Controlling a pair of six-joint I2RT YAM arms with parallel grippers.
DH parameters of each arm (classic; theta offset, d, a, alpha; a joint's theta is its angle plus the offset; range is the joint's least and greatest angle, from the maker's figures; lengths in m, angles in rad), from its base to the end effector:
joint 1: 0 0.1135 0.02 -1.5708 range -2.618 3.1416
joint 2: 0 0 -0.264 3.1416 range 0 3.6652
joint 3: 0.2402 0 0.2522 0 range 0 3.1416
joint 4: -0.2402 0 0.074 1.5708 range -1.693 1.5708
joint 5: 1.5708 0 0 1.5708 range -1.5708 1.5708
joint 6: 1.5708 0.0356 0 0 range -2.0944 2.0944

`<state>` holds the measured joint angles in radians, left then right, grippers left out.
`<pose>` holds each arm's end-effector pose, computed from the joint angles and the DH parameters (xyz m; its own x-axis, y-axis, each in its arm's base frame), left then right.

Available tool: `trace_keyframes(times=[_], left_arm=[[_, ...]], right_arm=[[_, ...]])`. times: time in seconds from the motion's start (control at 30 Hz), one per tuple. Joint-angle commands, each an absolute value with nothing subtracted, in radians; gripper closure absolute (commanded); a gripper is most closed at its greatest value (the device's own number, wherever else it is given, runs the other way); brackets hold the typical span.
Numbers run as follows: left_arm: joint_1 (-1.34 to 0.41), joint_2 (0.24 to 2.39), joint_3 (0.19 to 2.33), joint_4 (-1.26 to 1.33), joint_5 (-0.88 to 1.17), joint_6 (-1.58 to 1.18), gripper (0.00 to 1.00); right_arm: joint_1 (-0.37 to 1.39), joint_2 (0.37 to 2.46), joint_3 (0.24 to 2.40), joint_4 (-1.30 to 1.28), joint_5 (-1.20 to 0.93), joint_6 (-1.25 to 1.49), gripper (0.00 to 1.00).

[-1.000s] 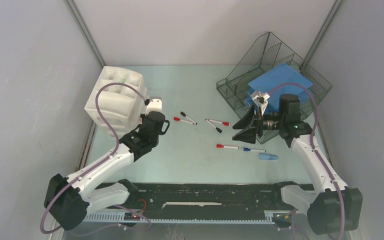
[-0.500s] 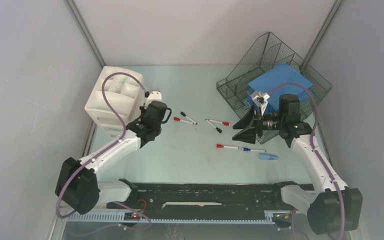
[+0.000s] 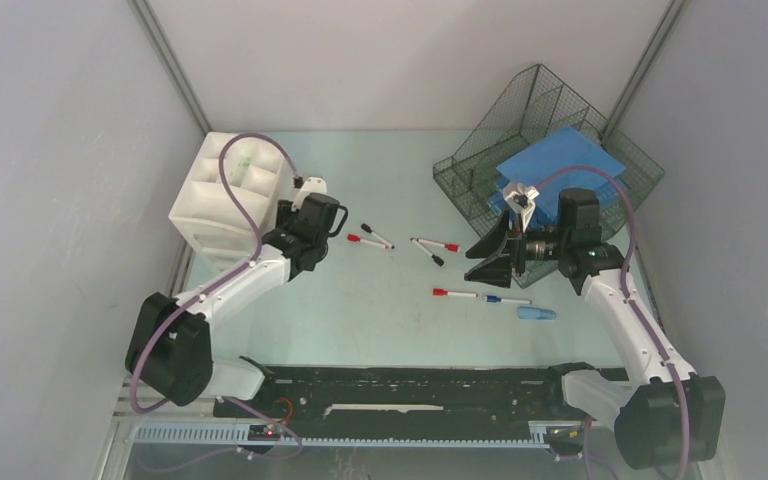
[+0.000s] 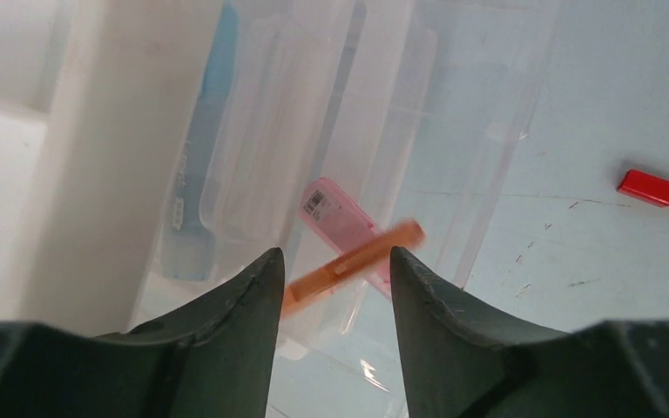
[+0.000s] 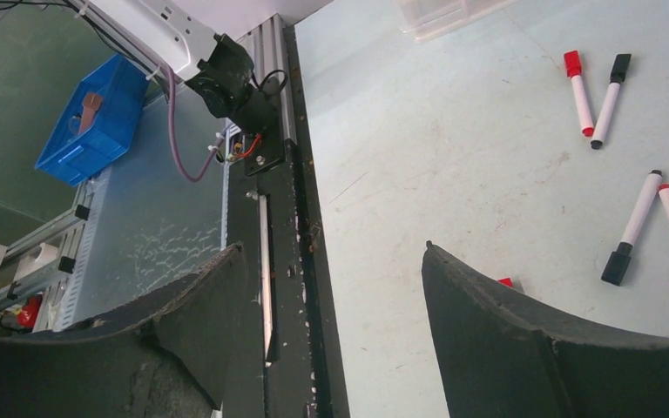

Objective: Organize the desk
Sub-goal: Place the stationery in the drawer.

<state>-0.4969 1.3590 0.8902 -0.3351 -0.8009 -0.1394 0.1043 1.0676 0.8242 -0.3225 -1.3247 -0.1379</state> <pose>0.2572 -0.1104 0.2433 -0.6121 0.2219 -0.7590 -0.1931 0.8888 0.4156 0.2099 0.0567 0.2996 -0.4128 -0.0769 -0.9076 -0.9049 0.1479 0.3991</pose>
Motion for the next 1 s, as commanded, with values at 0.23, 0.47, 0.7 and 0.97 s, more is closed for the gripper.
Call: trace_keyframes(times=[0.23, 0.47, 0.7, 0.97], left_arm=[[-0.494, 1.162, 0.944, -0.357, -0.573, -0.157, 0.33], [-0.494, 0.941, 0.826, -0.246, -0.277, -0.24, 0.08], [-0.491, 0.807, 0.777, -0.238, -0.05, -0.316, 0.0], [-0.491, 0.739, 0.839, -0.398, 0.117, -0.309, 0.0]], right_arm=[[0.097, 1.082, 0.89, -0.4, -1.304, -0.242, 0.18], [0.097, 1.077, 0.924, -0.531, -1.25, -0.4, 0.17], [0.098, 1.075, 0.979, -0.785, -1.218, -0.699, 0.12], [0.123, 1.045, 1.004, -0.984, -1.105, -0.959, 0.01]])
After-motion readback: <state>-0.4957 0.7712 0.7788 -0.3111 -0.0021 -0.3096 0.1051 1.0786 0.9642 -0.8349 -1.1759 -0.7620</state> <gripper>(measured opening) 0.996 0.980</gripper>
